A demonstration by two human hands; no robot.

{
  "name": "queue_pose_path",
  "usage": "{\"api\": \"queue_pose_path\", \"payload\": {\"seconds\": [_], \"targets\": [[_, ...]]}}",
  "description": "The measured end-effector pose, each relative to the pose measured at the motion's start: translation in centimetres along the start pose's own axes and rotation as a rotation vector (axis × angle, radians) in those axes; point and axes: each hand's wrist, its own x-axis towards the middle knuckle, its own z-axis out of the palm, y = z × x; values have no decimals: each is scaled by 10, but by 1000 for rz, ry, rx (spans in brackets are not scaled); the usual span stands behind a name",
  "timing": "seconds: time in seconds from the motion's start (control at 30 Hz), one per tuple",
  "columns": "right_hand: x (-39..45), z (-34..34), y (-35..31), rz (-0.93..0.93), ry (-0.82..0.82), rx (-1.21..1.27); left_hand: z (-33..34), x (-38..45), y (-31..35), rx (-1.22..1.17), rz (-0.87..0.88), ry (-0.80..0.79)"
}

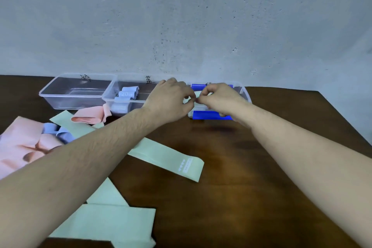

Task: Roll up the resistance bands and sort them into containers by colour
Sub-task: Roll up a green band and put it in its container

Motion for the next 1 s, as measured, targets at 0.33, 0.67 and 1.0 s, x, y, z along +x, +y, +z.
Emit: {"api": "queue_pose_path", "payload": {"seconds": [0.33, 0.67, 1.0], "targets": [[-45, 75, -6, -62, -187, -198, -7, -104, -13, -93, -152, -237], [-43, 130, 2, -110, -219, -348, 11, -149, -43, 64, -278, -242], [-66, 123, 2, -47, -293, -279, 2, -146, -63, -146, -487, -177]]}}
